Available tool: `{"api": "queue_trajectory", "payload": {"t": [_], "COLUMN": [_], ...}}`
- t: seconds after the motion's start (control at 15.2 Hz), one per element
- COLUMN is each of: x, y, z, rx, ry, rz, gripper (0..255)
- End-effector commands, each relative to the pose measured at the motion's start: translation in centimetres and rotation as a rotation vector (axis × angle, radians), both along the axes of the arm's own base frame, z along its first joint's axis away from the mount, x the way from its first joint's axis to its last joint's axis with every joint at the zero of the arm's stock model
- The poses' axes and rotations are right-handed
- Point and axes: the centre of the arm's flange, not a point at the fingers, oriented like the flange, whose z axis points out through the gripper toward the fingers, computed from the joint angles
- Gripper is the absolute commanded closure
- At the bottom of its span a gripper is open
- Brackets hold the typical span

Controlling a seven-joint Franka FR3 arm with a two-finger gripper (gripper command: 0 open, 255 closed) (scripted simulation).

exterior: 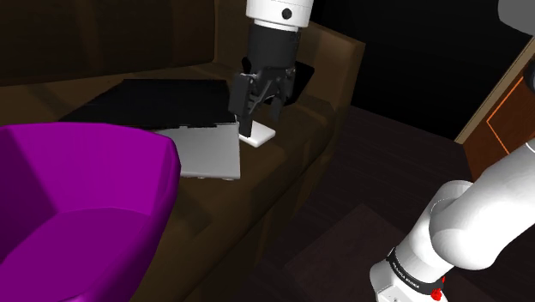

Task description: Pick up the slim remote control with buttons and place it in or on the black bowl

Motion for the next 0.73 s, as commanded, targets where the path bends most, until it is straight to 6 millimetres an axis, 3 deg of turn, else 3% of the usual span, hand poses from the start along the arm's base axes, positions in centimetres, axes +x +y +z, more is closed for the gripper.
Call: {"api": "queue_trajectory", "payload": {"t": [0.0,0.07,0.59,0.66], "x": [0.08,0.09,0.09,0.1], "y": [0.01,0.01,0.01,0.02], "z": [-1.03,-1.87,-1.87,-1.86], "rx": [0.0,0.0,0.0,0.0], "ry": [0.0,0.0,0.0,0.0], "rz": [0.0,0.0,0.0,0.0], "gripper": [0,0,0,255]}}
